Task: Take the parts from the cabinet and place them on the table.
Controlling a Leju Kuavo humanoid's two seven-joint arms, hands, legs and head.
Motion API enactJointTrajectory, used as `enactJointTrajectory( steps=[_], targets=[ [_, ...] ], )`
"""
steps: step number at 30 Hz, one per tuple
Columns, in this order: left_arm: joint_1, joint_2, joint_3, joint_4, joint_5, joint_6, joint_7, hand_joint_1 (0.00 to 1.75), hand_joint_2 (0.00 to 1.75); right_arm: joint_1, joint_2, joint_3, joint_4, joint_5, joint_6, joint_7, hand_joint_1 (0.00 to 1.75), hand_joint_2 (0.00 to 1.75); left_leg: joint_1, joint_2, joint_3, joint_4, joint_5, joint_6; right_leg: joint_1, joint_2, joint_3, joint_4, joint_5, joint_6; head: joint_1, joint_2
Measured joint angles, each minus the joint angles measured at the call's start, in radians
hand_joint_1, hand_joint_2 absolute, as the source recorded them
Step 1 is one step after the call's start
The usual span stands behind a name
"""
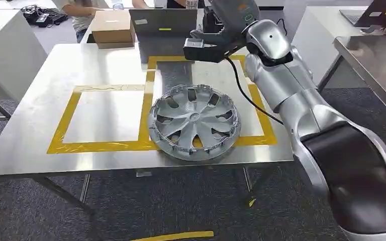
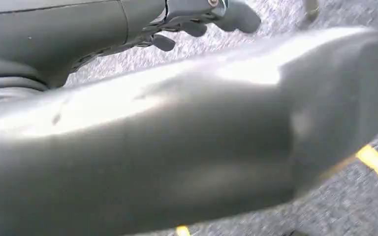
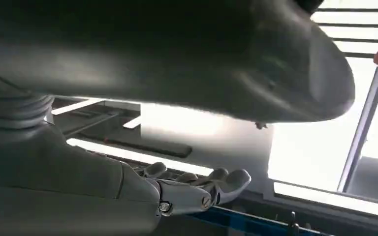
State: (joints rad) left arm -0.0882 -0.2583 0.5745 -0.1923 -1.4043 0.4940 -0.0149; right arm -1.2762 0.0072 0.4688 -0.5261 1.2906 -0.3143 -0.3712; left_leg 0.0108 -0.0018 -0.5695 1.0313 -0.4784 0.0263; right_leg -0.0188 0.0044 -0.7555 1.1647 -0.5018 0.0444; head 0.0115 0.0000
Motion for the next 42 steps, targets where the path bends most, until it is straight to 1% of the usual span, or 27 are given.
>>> enactJointTrajectory(
  steps=[1, 3, 4, 6, 7, 8, 11, 12, 14, 16, 17, 18, 19, 21, 22, 23, 24, 27, 28, 31, 32, 33, 35, 37, 38, 40, 42],
  targets=[
    [0.004, 0.000, 0.000, 0.000, 0.002, 0.001, 0.000, 0.00, 0.00, 0.009, -0.003, 0.000, 0.000, -0.001, -0.003, 0.000, 0.00, 0.00, -0.002, 0.001, -0.017, 0.001, 0.012, 0.002, 0.001, 0.000, -0.023, 0.089, -0.047, 0.004, 0.000, 0.000],
    [0.010, 0.003, 0.001, 0.000, 0.008, 0.003, 0.007, 0.00, 0.00, 0.034, -0.010, 0.000, 0.000, -0.007, -0.016, -0.001, 0.00, 0.00, -0.003, 0.002, -0.045, 0.002, 0.033, 0.002, 0.001, 0.000, -0.027, 0.174, -0.051, 0.004, 0.000, 0.000],
    [0.013, 0.006, 0.001, 0.000, 0.007, 0.003, 0.010, 0.00, 0.00, 0.045, -0.016, 0.000, 0.000, -0.012, -0.021, -0.005, 0.00, 0.00, -0.003, 0.002, -0.057, 0.003, 0.043, 0.001, 0.002, 0.000, 0.002, 0.154, -0.021, 0.002, 0.000, 0.000],
    [0.019, 0.012, 0.001, 0.000, -0.001, -0.004, 0.011, 0.00, 0.00, 0.055, -0.024, 0.000, 0.000, -0.021, -0.032, -0.008, 0.00, 0.00, -0.005, 0.001, -0.079, 0.006, 0.059, -0.002, 0.005, 0.000, 0.118, 0.010, 0.030, -0.010, 0.000, 0.000],
    [0.019, 0.015, 0.001, 0.000, -0.002, -0.010, 0.010, 0.00, 0.00, 0.054, -0.027, 0.000, 0.000, -0.024, -0.036, -0.010, 0.00, 0.00, -0.005, 0.002, -0.086, 0.009, 0.067, -0.005, 0.011, 0.000, 0.187, -0.088, 0.012, -0.022, 0.000, 0.000],
    [0.019, 0.018, 0.001, 0.000, -0.004, -0.014, 0.008, 0.00, 0.00, 0.055, -0.029, 0.000, 0.000, -0.023, -0.042, -0.009, 0.00, 0.00, -0.010, 0.001, -0.092, 0.009, 0.074, -0.013, 0.018, -0.003, 0.216, -0.145, -0.013, -0.029, -0.003, 0.000],
    [0.019, 0.026, 0.001, 0.000, -0.011, -0.023, 0.003, 0.00, 0.00, 0.064, -0.043, 0.000, 0.001, -0.015, -0.049, -0.008, 0.00, 0.00, -0.002, 0.001, -0.089, -0.003, 0.097, -0.031, 0.025, -0.001, 0.204, -0.143, 0.008, -0.045, 0.006, 0.000],
    [0.020, 0.029, 0.001, 0.000, -0.011, -0.025, 0.003, 0.00, 0.00, 0.067, -0.047, 0.000, 0.002, -0.013, -0.049, -0.010, 0.00, 0.00, -0.009, -0.001, -0.095, -0.005, 0.104, -0.039, 0.015, -0.004, 0.201, -0.157, 0.026, -0.054, 0.006, 0.000],
    [0.020, 0.035, 0.001, 0.000, -0.013, -0.030, 0.003, 0.00, 0.00, 0.068, -0.048, 0.002, 0.003, -0.013, -0.048, -0.018, 0.00, 0.00, -0.005, -0.003, -0.121, 0.050, 0.017, -0.044, 0.009, -0.007, 0.179, -0.164, 0.052, -0.070, 0.005, 0.000],
    [0.018, 0.041, 0.001, 0.000, -0.013, -0.032, 0.003, 0.00, 0.00, 0.071, -0.048, 0.003, 0.003, -0.013, -0.048, -0.023, 0.00, 0.00, -0.001, -0.002, -0.156, 0.193, -0.086, -0.054, 0.009, -0.005, 0.151, -0.163, 0.074, -0.069, 0.004, 0.000],
    [0.017, 0.042, 0.001, 0.000, -0.014, -0.032, 0.003, 0.00, 0.00, 0.075, -0.049, 0.004, 0.003, -0.013, -0.048, -0.023, 0.00, 0.00, 0.000, -0.002, -0.170, 0.267, -0.115, -0.058, 0.009, -0.005, 0.136, -0.161, 0.086, -0.067, 0.003, 0.000],
    [0.017, 0.044, 0.001, 0.000, -0.014, -0.032, 0.003, 0.00, 0.00, 0.080, -0.049, 0.004, 0.004, -0.013, -0.048, -0.023, 0.00, 0.00, 0.000, -0.002, -0.168, 0.301, -0.112, -0.060, 0.008, -0.006, 0.122, -0.160, 0.096, -0.065, 0.003, 0.000],
    [0.018, 0.045, 0.001, 0.000, -0.014, -0.033, 0.003, 0.00, 0.00, 0.085, -0.050, 0.004, 0.004, -0.013, -0.048, -0.023, 0.00, 0.00, 0.002, -0.002, -0.149, 0.295, -0.085, -0.061, 0.008, -0.006, 0.109, -0.159, 0.106, -0.062, 0.003, 0.000],
    [0.017, 0.048, 0.001, 0.000, -0.014, -0.033, 0.003, 0.00, 0.00, 0.086, -0.052, 0.005, 0.005, -0.013, -0.047, -0.023, 0.00, 0.00, 0.006, -0.002, -0.056, 0.181, -0.016, -0.065, 0.003, -0.007, 0.080, -0.153, 0.126, -0.052, 0.003, 0.000],
    [0.016, 0.049, 0.001, -0.001, -0.013, -0.033, 0.002, 0.00, 0.00, 0.083, -0.052, 0.005, 0.005, -0.013, -0.048, -0.022, 0.00, 0.00, 0.010, -0.002, 0.011, 0.089, -0.019, -0.068, 0.002, -0.007, 0.069, -0.146, 0.135, -0.045, 0.003, 0.000],
    [0.013, 0.049, 0.001, -0.001, -0.013, -0.034, 0.001, 0.00, 0.00, 0.079, -0.053, 0.005, 0.005, -0.010, -0.048, -0.018, 0.00, 0.00, 0.004, -0.004, 0.066, 0.015, -0.071, -0.066, 0.005, -0.007, 0.058, -0.142, 0.142, -0.036, 0.003, 0.000],
    [0.012, 0.049, 0.001, -0.001, -0.013, -0.035, 0.000, 0.00, 0.00, 0.077, -0.054, 0.005, 0.005, -0.006, -0.047, -0.011, 0.00, 0.00, -0.001, -0.009, 0.046, 0.018, -0.061, -0.044, 0.004, -0.008, 0.059, -0.144, 0.152, -0.030, 0.007, 0.000],
    [0.008, 0.050, 0.001, -0.001, -0.009, -0.034, -0.003, 0.00, 0.00, 0.068, -0.054, 0.010, 0.005, 0.006, -0.038, 0.009, 0.00, 0.00, -0.004, -0.010, 0.025, 0.013, -0.042, -0.018, 0.000, -0.006, 0.055, -0.156, 0.182, -0.011, 0.003, 0.000],
    [0.004, 0.050, 0.001, -0.001, -0.009, -0.034, -0.002, 0.00, 0.00, 0.066, -0.057, 0.011, 0.008, 0.008, -0.034, 0.014, 0.00, 0.00, -0.001, -0.005, 0.021, 0.011, -0.029, -0.008, -0.002, -0.005, 0.049, -0.148, 0.168, -0.008, 0.004, 0.000],
    [0.001, 0.055, 0.001, -0.004, -0.007, -0.030, 0.010, 0.00, 0.00, 0.055, -0.063, 0.011, 0.010, 0.008, -0.031, 0.024, 0.00, 0.00, -0.003, -0.005, -0.027, 0.011, 0.014, 0.006, 0.001, -0.005, -0.009, 0.036, -0.021, 0.000, 0.008, 0.000],
    [0.001, 0.059, 0.002, -0.004, 0.001, -0.027, 0.011, 0.00, 0.00, 0.053, -0.063, 0.011, 0.010, 0.008, -0.033, 0.028, 0.00, 0.00, -0.005, -0.003, -0.045, 0.012, 0.027, 0.007, 0.003, -0.005, -0.024, 0.114, -0.059, 0.000, 0.008, 0.000],
    [0.001, 0.063, 0.007, -0.004, 0.008, -0.023, 0.010, 0.00, 0.00, 0.054, -0.063, 0.011, 0.010, 0.008, -0.033, 0.031, 0.00, 0.00, -0.008, -0.002, -0.061, 0.013, 0.039, 0.009, 0.004, -0.005, -0.025, 0.164, -0.066, -0.001, 0.008, 0.000],
    [0.002, 0.074, 0.017, -0.004, 0.016, -0.018, 0.004, 0.00, 0.00, 0.058, -0.066, 0.012, 0.013, 0.007, -0.039, 0.032, 0.00, 0.00, -0.013, -0.002, -0.092, 0.014, 0.064, 0.010, 0.009, -0.005, 0.029, 0.144, -0.011, -0.013, 0.008, 0.000],
    [0.002, 0.079, 0.019, -0.004, 0.018, -0.015, 0.006, 0.00, 0.00, 0.056, -0.068, 0.012, 0.013, 0.000, -0.052, 0.033, 0.00, 0.00, -0.020, -0.003, -0.116, 0.014, 0.087, 0.010, 0.023, -0.003, 0.156, -0.011, 0.023, -0.042, 0.009, 0.000],
    [0.003, 0.079, 0.022, -0.004, 0.018, -0.015, 0.009, 0.00, 0.00, 0.053, -0.068, 0.012, 0.012, -0.002, -0.058, 0.033, 0.00, 0.00, -0.019, -0.002, -0.121, 0.014, 0.096, 0.007, 0.031, -0.005, 0.214, -0.100, -0.025, -0.064, 0.008, 0.000],
    [0.008, 0.084, 0.025, -0.003, 0.017, -0.014, 0.017, 0.00, 0.00, 0.058, -0.072, 0.012, 0.011, -0.009, -0.077, 0.036, 0.00, 0.00, -0.015, -0.002, -0.119, 0.006, 0.114, -0.007, 0.039, -0.010, 0.227, -0.139, -0.019, -0.060, 0.010, 0.000],
    [0.015, 0.089, 0.026, -0.003, 0.016, -0.014, 0.021, 0.00, 0.00, 0.061, -0.084, 0.012, 0.011, -0.015, -0.088, 0.035, 0.00, 0.00, -0.010, -0.003, -0.119, -0.009, 0.135, -0.021, 0.041, -0.010, 0.221, -0.152, -0.004, -0.073, 0.016, 0.000]
  ],
)
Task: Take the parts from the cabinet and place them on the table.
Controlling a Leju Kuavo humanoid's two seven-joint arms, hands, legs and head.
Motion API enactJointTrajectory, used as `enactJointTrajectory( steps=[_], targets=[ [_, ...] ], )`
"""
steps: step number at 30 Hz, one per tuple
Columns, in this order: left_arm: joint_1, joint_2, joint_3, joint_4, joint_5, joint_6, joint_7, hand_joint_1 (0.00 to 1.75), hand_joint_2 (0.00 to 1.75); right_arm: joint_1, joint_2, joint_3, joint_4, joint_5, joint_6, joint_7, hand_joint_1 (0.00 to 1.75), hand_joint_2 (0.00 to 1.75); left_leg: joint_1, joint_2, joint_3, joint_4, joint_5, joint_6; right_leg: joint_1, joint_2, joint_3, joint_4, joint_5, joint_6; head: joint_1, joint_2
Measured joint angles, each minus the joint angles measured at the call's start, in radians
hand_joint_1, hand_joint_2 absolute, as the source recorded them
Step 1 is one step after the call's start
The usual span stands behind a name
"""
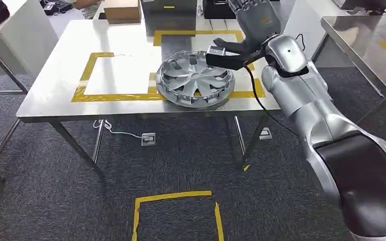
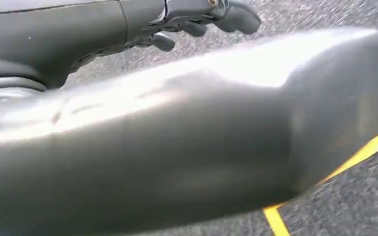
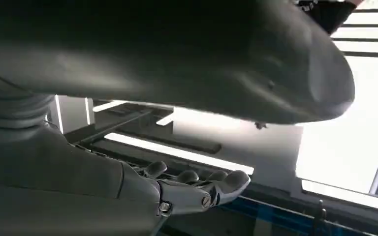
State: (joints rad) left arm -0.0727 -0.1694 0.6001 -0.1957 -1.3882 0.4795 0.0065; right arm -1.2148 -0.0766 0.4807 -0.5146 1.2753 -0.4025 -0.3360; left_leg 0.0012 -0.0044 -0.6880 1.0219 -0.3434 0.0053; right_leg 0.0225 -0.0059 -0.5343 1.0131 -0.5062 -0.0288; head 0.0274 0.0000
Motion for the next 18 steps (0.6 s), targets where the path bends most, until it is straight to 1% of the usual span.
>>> enactJointTrajectory(
  steps=[1, 2, 3, 4, 5, 6, 7, 8, 9, 10, 11, 12, 13, 15, 16, 17, 18],
  targets=[
    [0.004, 0.006, 0.002, 0.000, 0.000, 0.000, 0.000, 0.00, 0.00, 0.004, -0.002, 0.000, 0.000, -0.001, -0.002, 0.000, 0.00, 0.00, -0.002, 0.002, -0.007, 0.011, -0.004, -0.006, -0.012, -0.005, -0.001, -0.019, 0.026, -0.002, 0.001, 0.000],
    [0.008, 0.010, 0.004, 0.000, 0.000, 0.001, 0.000, 0.00, 0.00, 0.006, -0.003, 0.000, 0.000, -0.002, -0.003, 0.000, 0.00, 0.00, -0.004, 0.000, -0.017, 0.027, -0.047, -0.012, -0.013, -0.005, -0.007, -0.025, 0.040, -0.005, 0.000, 0.000],
    [0.011, 0.012, 0.006, 0.001, 0.000, 0.003, 0.001, 0.00, 0.00, 0.008, -0.005, 0.000, 0.000, -0.002, -0.003, 0.001, 0.00, 0.00, -0.002, -0.001, -0.032, 0.073, -0.112, -0.017, -0.016, -0.005, -0.022, -0.025, 0.055, -0.010, -0.001, 0.000],
    [0.012, 0.014, 0.007, 0.001, 0.000, 0.006, 0.003, 0.00, 0.00, 0.009, -0.006, 0.000, 0.000, -0.002, -0.003, 0.005, 0.00, 0.00, 0.000, -0.001, -0.045, 0.138, -0.170, -0.021, -0.018, -0.004, -0.037, -0.024, 0.069, -0.007, -0.003, 0.000],
    [0.011, 0.017, 0.008, 0.001, 0.004, 0.009, 0.003, 0.00, 0.00, 0.012, -0.007, 0.000, 0.000, -0.001, -0.003, 0.013, 0.00, 0.00, 0.004, 0.000, -0.059, 0.214, -0.215, -0.027, -0.020, -0.003, -0.056, -0.024, 0.083, -0.005, -0.003, 0.000],
    [0.011, 0.019, 0.010, 0.001, 0.007, 0.011, 0.004, 0.00, 0.00, 0.016, -0.008, 0.000, 0.001, -0.001, -0.002, 0.018, 0.00, 0.00, 0.008, 0.000, -0.065, 0.279, -0.230, -0.034, -0.023, -0.003, -0.076, -0.022, 0.097, -0.001, -0.003, 0.000],
    [0.011, 0.020, 0.014, 0.001, 0.010, 0.011, 0.005, 0.00, 0.00, 0.019, -0.010, 0.000, 0.001, -0.001, -0.001, 0.018, 0.00, 0.00, 0.011, 0.000, -0.060, 0.300, -0.219, -0.038, -0.025, -0.003, -0.089, -0.021, 0.107, 0.003, -0.003, 0.000],
    [0.011, 0.021, 0.017, 0.001, 0.010, 0.011, 0.008, 0.00, 0.00, 0.022, -0.013, 0.000, 0.001, 0.000, 0.000, 0.018, 0.00, 0.00, 0.015, 0.000, -0.037, 0.297, -0.184, -0.044, -0.030, -0.004, -0.108, -0.018, 0.119, 0.008, -0.003, 0.000],
    [0.011, 0.023, 0.020, 0.001, 0.014, 0.011, 0.010, 0.00, 0.00, 0.021, -0.016, 0.000, 0.001, 0.000, 0.003, 0.017, 0.00, 0.00, 0.020, 0.000, 0.011, 0.249, -0.139, -0.051, -0.035, -0.005, -0.131, -0.011, 0.132, 0.016, -0.003, 0.000],
    [0.011, 0.024, 0.023, 0.000, 0.018, 0.011, 0.010, 0.00, 0.00, 0.018, -0.018, 0.000, 0.001, -0.002, 0.004, 0.014, 0.00, 0.00, 0.026, 0.001, 0.067, 0.183, -0.124, -0.056, -0.040, -0.006, -0.149, -0.003, 0.142, 0.024, -0.003, 0.000],
    [0.008, 0.023, 0.024, 0.000, 0.019, 0.010, 0.009, 0.00, 0.00, 0.012, -0.019, 0.000, 0.001, -0.005, 0.004, 0.009, 0.00, 0.00, 0.030, 0.001, 0.133, 0.084, -0.176, -0.065, -0.040, -0.006, -0.166, 0.010, 0.150, 0.035, -0.004, 0.000],
    [0.006, 0.023, 0.024, 0.000, 0.020, 0.008, 0.005, 0.00, 0.00, 0.008, -0.024, 0.000, 0.001, -0.009, 0.004, 0.009, 0.00, 0.00, 0.020, -0.004, 0.169, 0.026, -0.207, -0.051, -0.039, -0.006, -0.176, 0.017, 0.156, 0.042, -0.005, 0.000],
    [0.007, 0.023, 0.026, 0.000, 0.021, 0.008, 0.001, 0.00, 0.00, 0.008, -0.026, 0.000, 0.001, -0.014, 0.003, 0.003, 0.00, 0.00, 0.019, -0.005, 0.152, 0.037, -0.198, -0.031, -0.036, -0.006, -0.172, 0.013, 0.166, 0.048, 0.000, 0.000],
    [0.006, 0.023, 0.032, 0.000, 0.029, 0.014, 0.000, 0.00, 0.00, 0.009, -0.027, 0.000, 0.001, -0.018, 0.003, -0.007, 0.00, 0.00, 0.014, -0.005, 0.146, 0.042, -0.188, -0.012, -0.040, -0.006, -0.170, 0.002, 0.188, 0.058, -0.001, 0.000],
    [0.006, 0.024, 0.037, 0.000, 0.041, 0.018, 0.002, 0.00, 0.00, 0.014, -0.032, 0.000, 0.003, -0.016, 0.005, -0.007, 0.00, 0.00, 0.019, -0.003, 0.131, 0.039, -0.175, 0.001, -0.042, -0.006, -0.175, -0.001, 0.196, 0.063, -0.003, 0.000],
    [0.001, 0.027, 0.046, -0.001, 0.057, 0.022, 0.002, 0.00, 0.00, 0.016, -0.037, 0.000, 0.005, -0.015, 0.008, -0.007, 0.00, 0.00, 0.020, 0.000, 0.127, 0.039, -0.163, 0.010, -0.043, -0.004, -0.187, 0.012, 0.167, 0.068, 0.000, 0.000],
    [-0.001, 0.030, 0.054, -0.002, 0.071, 0.024, -0.002, 0.00, 0.00, 0.017, -0.041, 0.000, 0.005, -0.014, 0.012, -0.008, 0.00, 0.00, 0.020, 0.000, 0.108, 0.039, -0.148, 0.015, -0.043, -0.004, -0.207, 0.060, 0.100, 0.070, 0.002, 0.000]
  ],
)
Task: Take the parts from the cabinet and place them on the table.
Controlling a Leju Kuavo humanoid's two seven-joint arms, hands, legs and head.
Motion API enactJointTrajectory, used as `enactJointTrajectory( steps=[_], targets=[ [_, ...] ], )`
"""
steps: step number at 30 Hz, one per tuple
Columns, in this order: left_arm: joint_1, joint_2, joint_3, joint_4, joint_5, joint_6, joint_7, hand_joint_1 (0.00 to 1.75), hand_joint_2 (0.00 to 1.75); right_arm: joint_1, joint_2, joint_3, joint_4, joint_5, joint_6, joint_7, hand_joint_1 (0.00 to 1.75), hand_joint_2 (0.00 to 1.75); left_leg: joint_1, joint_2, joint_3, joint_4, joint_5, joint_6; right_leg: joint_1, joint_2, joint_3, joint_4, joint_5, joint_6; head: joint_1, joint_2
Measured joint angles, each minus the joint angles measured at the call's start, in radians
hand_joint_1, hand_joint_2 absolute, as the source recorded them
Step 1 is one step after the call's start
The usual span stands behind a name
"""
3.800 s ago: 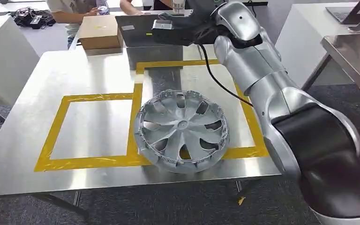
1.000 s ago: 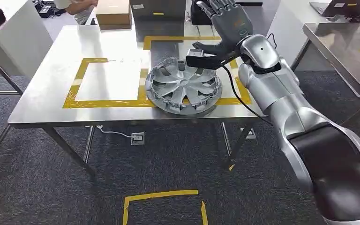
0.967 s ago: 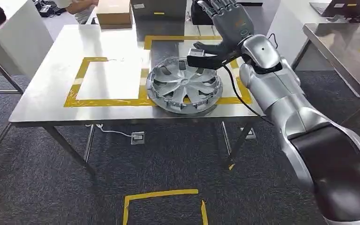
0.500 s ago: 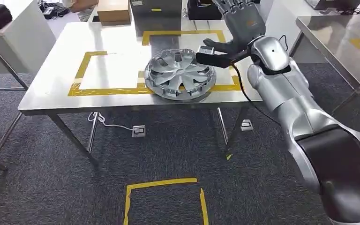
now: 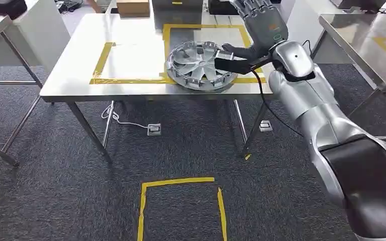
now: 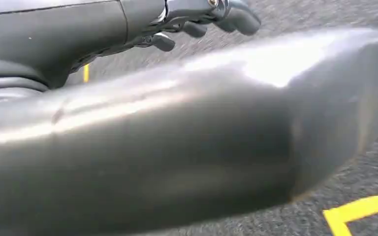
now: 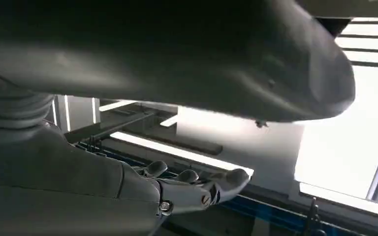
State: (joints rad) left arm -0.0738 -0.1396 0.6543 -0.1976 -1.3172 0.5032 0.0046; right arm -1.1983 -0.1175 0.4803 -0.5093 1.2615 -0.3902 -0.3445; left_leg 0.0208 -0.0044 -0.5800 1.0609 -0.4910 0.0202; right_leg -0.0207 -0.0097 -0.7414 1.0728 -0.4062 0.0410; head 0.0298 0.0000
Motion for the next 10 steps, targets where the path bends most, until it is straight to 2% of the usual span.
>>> enactJointTrajectory(
  steps=[1, 2, 3, 4, 8, 9, 10],
  targets=[
    [-0.003, 0.005, 0.009, -0.004, 0.012, 0.000, -0.009, 0.00, 0.00, -0.002, -0.002, 0.000, 0.000, -0.001, 0.002, 0.000, 0.00, 0.00, -0.001, 0.000, -0.021, 0.000, 0.017, 0.003, 0.002, 0.001, -0.025, 0.081, -0.072, 0.003, 0.001, 0.000],
    [-0.006, 0.008, 0.016, -0.005, 0.018, 0.000, -0.017, 0.00, 0.00, -0.002, -0.003, 0.000, 0.000, -0.002, 0.003, 0.000, 0.00, 0.00, -0.003, 0.000, -0.039, 0.000, 0.030, 0.004, 0.003, 0.002, -0.045, 0.162, -0.123, 0.004, 0.002, 0.000],
    [-0.011, 0.014, 0.022, -0.005, 0.023, 0.003, -0.024, 0.00, 0.00, 0.001, -0.002, 0.000, 0.000, -0.001, 0.004, 0.002, 0.00, 0.00, -0.005, 0.001, -0.056, 0.000, 0.044, 0.005, 0.005, 0.002, -0.057, 0.236, -0.153, 0.002, 0.002, 0.000],
    [-0.012, 0.015, 0.026, -0.005, 0.029, 0.007, -0.029, 0.00, 0.00, 0.002, -0.003, 0.000, 0.000, 0.002, 0.004, 0.005, 0.00, 0.00, -0.006, 0.001, -0.062, 0.001, 0.049, 0.005, 0.006, 0.002, -0.057, 0.255, -0.155, 0.001, 0.002, 0.000],
    [-0.013, 0.016, 0.026, -0.005, 0.029, 0.007, -0.029, 0.00, 0.00, 0.003, -0.003, 0.000, 0.000, 0.002, 0.004, 0.005, 0.00, 0.00, -0.006, 0.001, -0.067, 0.001, 0.051, 0.006, 0.007, 0.002, -0.057, 0.265, -0.155, 0.000, 0.002, 0.000],
    [-0.016, 0.018, 0.035, -0.007, 0.038, 0.020, -0.040, 0.00, 0.00, 0.008, -0.003, 0.000, 0.000, 0.006, 0.006, 0.010, 0.00, 0.00, -0.008, 0.001, -0.080, 0.001, 0.060, 0.007, 0.009, 0.003, -0.043, 0.278, -0.136, -0.005, 0.002, 0.000],
    [-0.018, 0.019, 0.040, -0.008, 0.042, 0.031, -0.051, 0.00, 0.00, 0.012, -0.005, 0.000, 0.000, 0.008, 0.009, 0.013, 0.00, 0.00, -0.011, 0.001, -0.092, 0.001, 0.068, 0.007, 0.012, 0.004, -0.015, 0.260, -0.107, -0.012, 0.002, 0.000]
  ],
)
